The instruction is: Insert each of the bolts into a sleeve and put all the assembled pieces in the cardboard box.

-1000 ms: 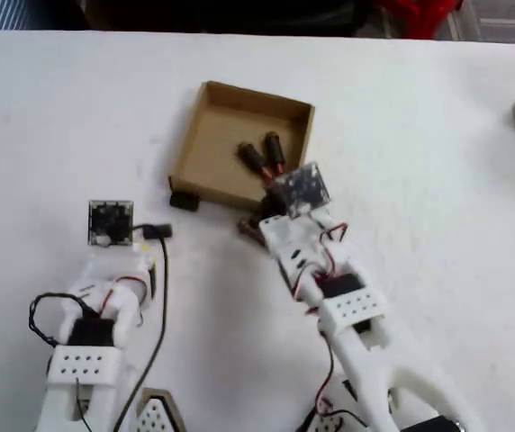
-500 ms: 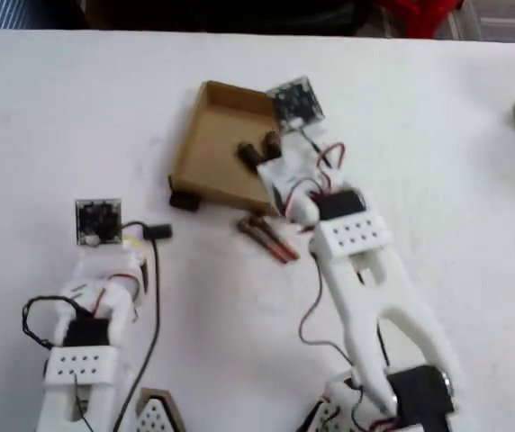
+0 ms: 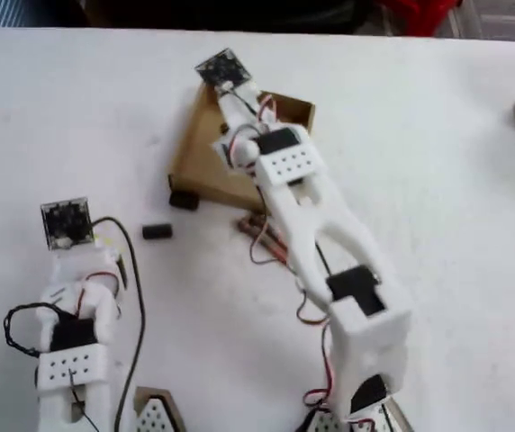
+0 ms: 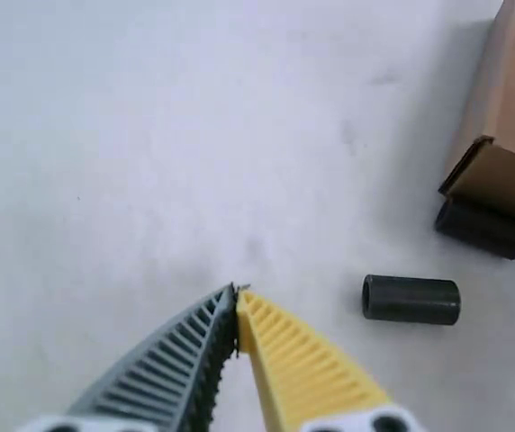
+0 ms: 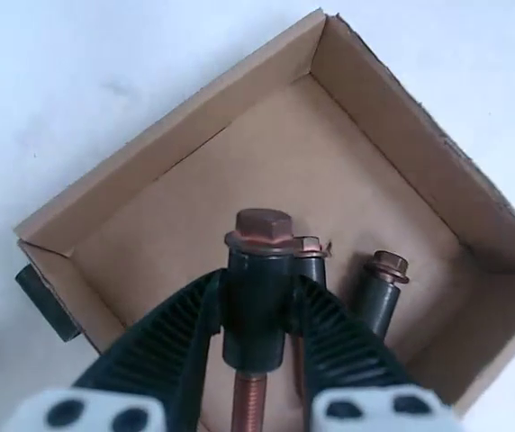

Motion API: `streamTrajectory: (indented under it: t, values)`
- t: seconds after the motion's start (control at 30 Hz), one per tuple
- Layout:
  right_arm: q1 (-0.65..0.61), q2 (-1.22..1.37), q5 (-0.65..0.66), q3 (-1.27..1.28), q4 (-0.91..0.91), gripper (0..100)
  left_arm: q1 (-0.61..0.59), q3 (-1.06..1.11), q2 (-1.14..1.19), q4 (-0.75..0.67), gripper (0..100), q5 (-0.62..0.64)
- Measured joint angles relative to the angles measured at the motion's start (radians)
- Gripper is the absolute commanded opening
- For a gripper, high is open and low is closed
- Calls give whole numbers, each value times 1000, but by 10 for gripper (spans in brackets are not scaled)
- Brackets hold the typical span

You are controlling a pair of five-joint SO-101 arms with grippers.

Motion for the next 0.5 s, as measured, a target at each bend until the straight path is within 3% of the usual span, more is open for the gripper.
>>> streamTrajectory:
  t: [0.23,0.5]
  values:
    - [-2,201,0,-341,299,102,0,0,0,0,23,0]
    - [-2,230,-2,-400,344,67,0,0,0,0,23,0]
